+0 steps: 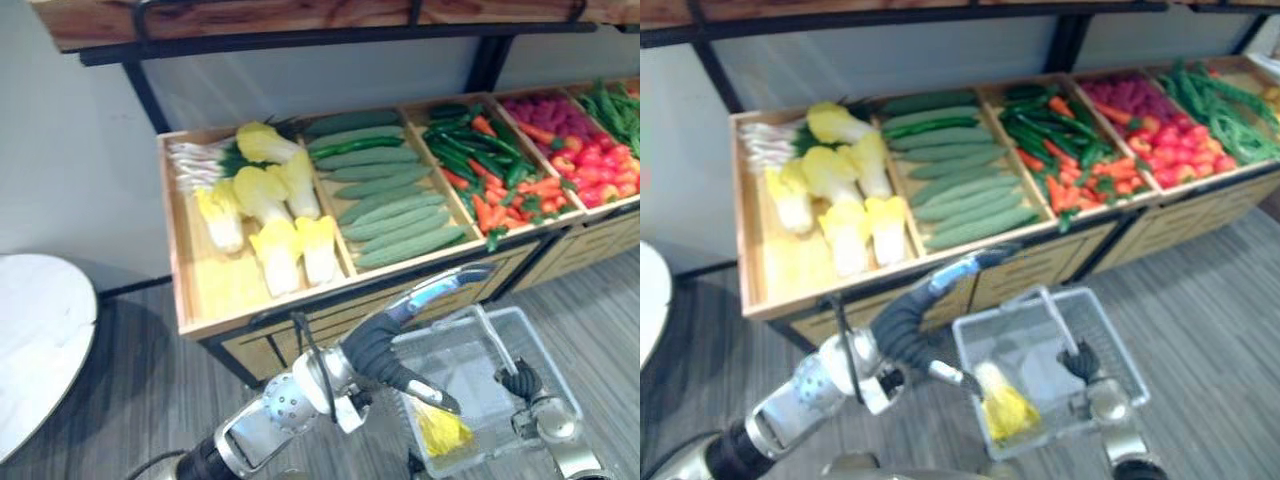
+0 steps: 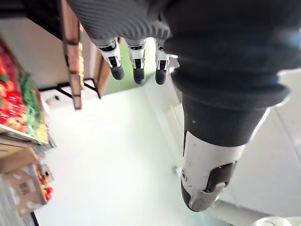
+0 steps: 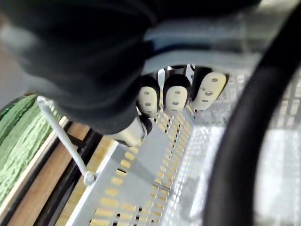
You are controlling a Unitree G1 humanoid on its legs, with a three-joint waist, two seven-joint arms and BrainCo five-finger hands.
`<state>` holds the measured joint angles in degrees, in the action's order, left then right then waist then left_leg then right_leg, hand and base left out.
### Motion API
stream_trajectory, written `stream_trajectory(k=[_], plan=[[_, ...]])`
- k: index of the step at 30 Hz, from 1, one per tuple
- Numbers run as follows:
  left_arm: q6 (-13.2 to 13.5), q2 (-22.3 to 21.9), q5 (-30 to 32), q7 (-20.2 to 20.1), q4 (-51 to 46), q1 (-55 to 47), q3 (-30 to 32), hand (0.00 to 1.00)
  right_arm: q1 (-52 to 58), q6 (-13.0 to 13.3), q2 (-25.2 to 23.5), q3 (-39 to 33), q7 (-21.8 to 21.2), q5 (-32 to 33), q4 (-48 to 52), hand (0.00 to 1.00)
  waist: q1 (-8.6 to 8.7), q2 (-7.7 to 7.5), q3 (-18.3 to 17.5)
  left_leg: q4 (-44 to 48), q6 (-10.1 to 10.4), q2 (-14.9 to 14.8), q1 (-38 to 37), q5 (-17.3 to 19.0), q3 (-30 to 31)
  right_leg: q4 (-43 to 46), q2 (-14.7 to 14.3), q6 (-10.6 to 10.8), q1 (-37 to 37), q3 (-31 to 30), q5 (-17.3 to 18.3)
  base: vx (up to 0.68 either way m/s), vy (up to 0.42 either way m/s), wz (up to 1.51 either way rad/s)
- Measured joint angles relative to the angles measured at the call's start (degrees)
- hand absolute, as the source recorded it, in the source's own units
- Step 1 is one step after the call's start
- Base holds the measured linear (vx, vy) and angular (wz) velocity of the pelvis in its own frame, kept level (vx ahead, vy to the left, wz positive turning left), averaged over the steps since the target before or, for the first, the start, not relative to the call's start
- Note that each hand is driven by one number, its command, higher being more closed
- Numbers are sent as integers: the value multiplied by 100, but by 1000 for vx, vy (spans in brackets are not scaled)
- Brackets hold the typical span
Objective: Pick vegetable in the basket
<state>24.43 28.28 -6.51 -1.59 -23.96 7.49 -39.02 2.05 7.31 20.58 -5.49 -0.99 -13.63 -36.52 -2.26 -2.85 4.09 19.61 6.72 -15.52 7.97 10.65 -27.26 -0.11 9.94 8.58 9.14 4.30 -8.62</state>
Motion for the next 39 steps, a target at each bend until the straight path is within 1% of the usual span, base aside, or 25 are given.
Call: stream_trajectory(k=[4,7,8,10,11,13,14,16,18,20,21,23,24,25,26,27,29,30,31,32,34,35,36,38,39], plan=[[-7,18,1,20,8,-324,402,0,12,4,-83,-417,237,10,-446,100,-29,-70,-109,-291,-63,217,52,-194,320,-102,135,-60,-139,298,39,-8,5,47],[-10,-7,20,112,-5,-646,947,0,-97,31,-124,-717,345,11,-988,100,-46,-172,-195,-649,-42,393,84,-472,504,-186,201,-70,-137,490,45,6,-13,34],[-10,-37,29,138,-13,-722,1093,0,-107,32,-135,-796,357,16,-1100,100,-49,-178,-199,-715,-34,412,87,-522,568,-191,208,-70,-140,525,46,2,-20,32],[-21,-235,53,279,-40,-995,1709,0,-101,31,-151,-1045,385,21,-1539,100,-95,-193,-209,-998,-37,520,83,-715,713,-209,237,-84,-139,664,57,1,-8,33],[-31,-289,58,323,-57,-1053,1858,0,-97,29,-156,-1114,402,22,-1657,100,-101,-196,-212,-1068,-32,552,82,-763,748,-213,241,-88,-140,708,60,3,13,32],[-99,-587,117,475,-123,-1324,2508,0,-91,31,-174,-1436,430,52,-2074,100,-104,-200,-223,-1376,-45,634,75,-970,923,-264,250,-91,-156,873,64,11,8,34],[-112,-664,117,529,-123,-1400,2674,0,-89,29,-181,-1509,444,64,-2153,100,-108,-201,-225,-1452,-37,646,72,-1023,956,-277,249,-91,-160,917,63,24,0,36],[-204,-1052,245,717,-68,-1694,3433,0,-72,24,-283,-1894,559,97,-2526,100,-100,-211,-231,-1804,-40,703,-20,-1261,1127,-283,232,-84,-216,1109,94,33,-2,37],[-235,-1368,304,878,147,-1805,3945,0,-29,18,-374,-2131,591,118,-2727,100,-101,-225,-246,-2010,-31,722,-110,-1381,1242,-280,217,-54,-286,1226,121,28,-4,34],[-373,-1855,470,1218,661,-1990,4702,0,97,3,-512,-2448,696,135,-2871,100,-100,-239,-331,-2216,-33,749,-131,-1503,1414,-280,209,-67,-343,1418,181,40,7,39],[-402,-1928,565,1301,863,-2034,4882,0,125,-4,-545,-2540,714,142,-2872,100,-100,-241,-351,-2250,-34,758,-130,-1527,1460,-280,210,-86,-355,1457,199,35,17,35],[-672,-2102,812,1624,1661,-2135,5469,0,257,-3,-652,-2679,810,274,-2853,100,-97,-257,-379,-2284,-43,785,-149,-1537,1610,-279,225,-105,-450,1592,239,24,21,28],[-728,-2154,852,1685,1830,-2143,5592,0,291,-4,-686,-2708,813,288,-2837,100,-99,-269,-405,-2305,-47,792,-153,-1540,1631,-279,229,-108,-457,1616,248,17,20,23],[-843,-2258,999,1830,2047,-2182,5820,0,337,-3,-779,-2784,820,299,-2827,100,-104,-298,-470,-2376,-61,802,-151,-1567,1685,-279,232,-94,-463,1678,266,18,13,19],[-867,-2272,1035,1898,2163,-2203,5900,0,364,-5,-835,-2792,825,300,-2796,100,-104,-308,-482,-2389,-65,804,-154,-1571,1713,-278,234,-95,-486,1719,278,29,13,20],[-886,-2283,1206,1973,2481,-2274,6088,0,413,-5,-959,-2793,836,300,-2660,100,-107,-315,-489,-2423,-66,805,-218,-1571,1723,-279,235,-96,-558,1745,300,32,11,10],[-1036,-2350,1411,2121,2978,-2362,6340,0,504,-4,-1114,-2795,868,367,-2455,100,-105,-303,-523,-2477,-66,821,-337,-1568,1724,-275,251,-69,-652,1775,343,30,10,7],[-1144,-2396,1475,2173,3327,-2373,6473,0,590,-4,-1191,-2795,894,433,-2353,100,-108,-277,-615,-2523,-66,834,-323,-1568,1749,-275,264,-54,-650,1816,374,25,11,14],[-1197,-2408,1673,2190,3725,-2368,6628,0,643,-4,-1274,-2795,919,491,-2234,100,-106,-253,-639,-2532,-67,846,-322,-1568,1788,-276,277,-42,-667,1862,393,18,12,16],[-1214,-2408,1715,2204,3973,-2355,6718,0,656,-3,-1305,-2793,919,493,-2206,100,-103,-236,-646,-2533,-67,852,-320,-1568,1812,-276,282,-42,-680,1890,401,34,11,15],[-1341,-2427,1810,2342,5022,-2278,7139,0,691,-3,-1423,-2796,931,510,-2174,100,-77,-188,-687,-2537,-67,859,-328,-1554,1847,-285,286,-22,-730,1940,435,36,5,11],[-1361,-2424,1809,2367,5338,-2252,7237,0,701,-4,-1447,-2796,935,511,-2174,100,-67,-179,-699,-2537,-65,859,-328,-1547,1849,-287,286,-24,-730,1947,444,45,-2,6],[-1425,-2418,1809,2379,5946,-2236,7406,0,694,-3,-1485,-2804,945,515,-2177,100,-55,-168,-715,-2538,-66,861,-328,-1535,1853,-297,286,-16,-730,1951,452,52,-2,2],[-1533,-2396,1810,2384,6944,-2223,7551,0,586,5,-1486,-2846,966,514,-2255,100,8,-155,-727,-2539,-61,871,-328,-1510,1850,-336,286,-14,-734,1934,453,53,-2,-1],[-1583,-2384,1824,2376,7177,-2231,7544,0,550,7,-1486,-2846,969,514,-2294,100,34,-158,-729,-2539,-60,871,-327,-1503,1849,-346,284,-14,-734,1929,454,55,-6,-5]])
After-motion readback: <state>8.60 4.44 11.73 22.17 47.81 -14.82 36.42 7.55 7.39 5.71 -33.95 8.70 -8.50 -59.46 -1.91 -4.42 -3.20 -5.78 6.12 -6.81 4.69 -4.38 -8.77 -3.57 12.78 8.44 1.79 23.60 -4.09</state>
